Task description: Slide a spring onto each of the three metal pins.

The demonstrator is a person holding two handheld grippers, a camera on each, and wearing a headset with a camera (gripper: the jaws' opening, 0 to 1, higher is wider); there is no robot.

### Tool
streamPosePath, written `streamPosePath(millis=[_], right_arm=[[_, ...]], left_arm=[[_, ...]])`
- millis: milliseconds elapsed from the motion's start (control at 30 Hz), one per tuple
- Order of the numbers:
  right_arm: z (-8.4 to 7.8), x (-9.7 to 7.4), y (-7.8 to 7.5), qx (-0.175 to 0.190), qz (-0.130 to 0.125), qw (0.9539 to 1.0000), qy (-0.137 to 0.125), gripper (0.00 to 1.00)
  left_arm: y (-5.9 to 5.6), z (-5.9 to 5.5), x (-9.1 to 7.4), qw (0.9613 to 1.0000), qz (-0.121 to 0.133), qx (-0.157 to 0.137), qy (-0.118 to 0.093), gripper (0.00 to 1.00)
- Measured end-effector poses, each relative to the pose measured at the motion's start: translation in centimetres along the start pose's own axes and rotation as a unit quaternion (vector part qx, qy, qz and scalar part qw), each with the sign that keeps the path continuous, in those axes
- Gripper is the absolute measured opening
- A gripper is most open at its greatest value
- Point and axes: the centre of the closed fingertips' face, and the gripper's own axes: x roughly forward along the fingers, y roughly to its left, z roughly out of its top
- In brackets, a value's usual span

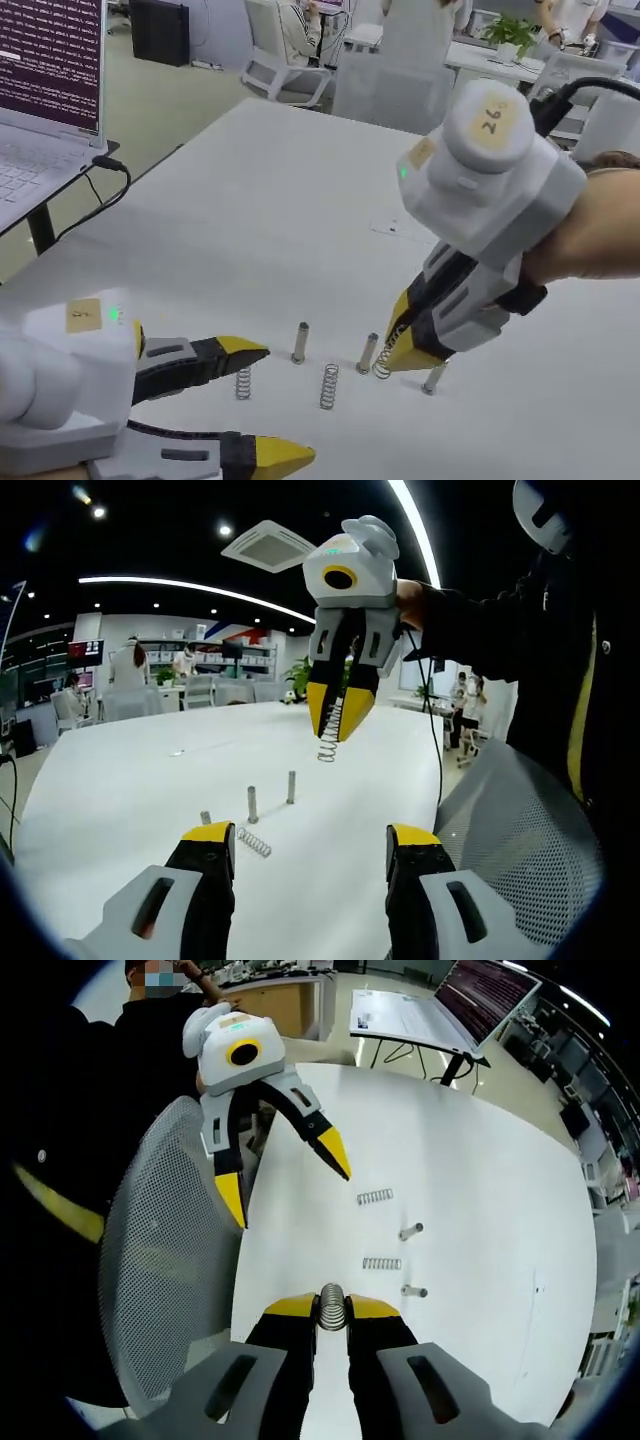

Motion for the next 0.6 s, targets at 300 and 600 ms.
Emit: streamPosePath(millis=[300, 600], right_arm=[[-2.2, -1.3, -2.2, 0.026, -0.024, 0.9994, 0.008, 0.08], [-4.4, -2.7, -4.6, 0.058, -0.046, 0.9972, 0.011, 0.08]], left_arm=[[0.2, -0.2, -0.4, 0.9998, 0.018, -0.010, 0.000, 0.66], [0.8, -0.6, -0.8, 0.9993, 0.034, -0.015, 0.000, 0.69]])
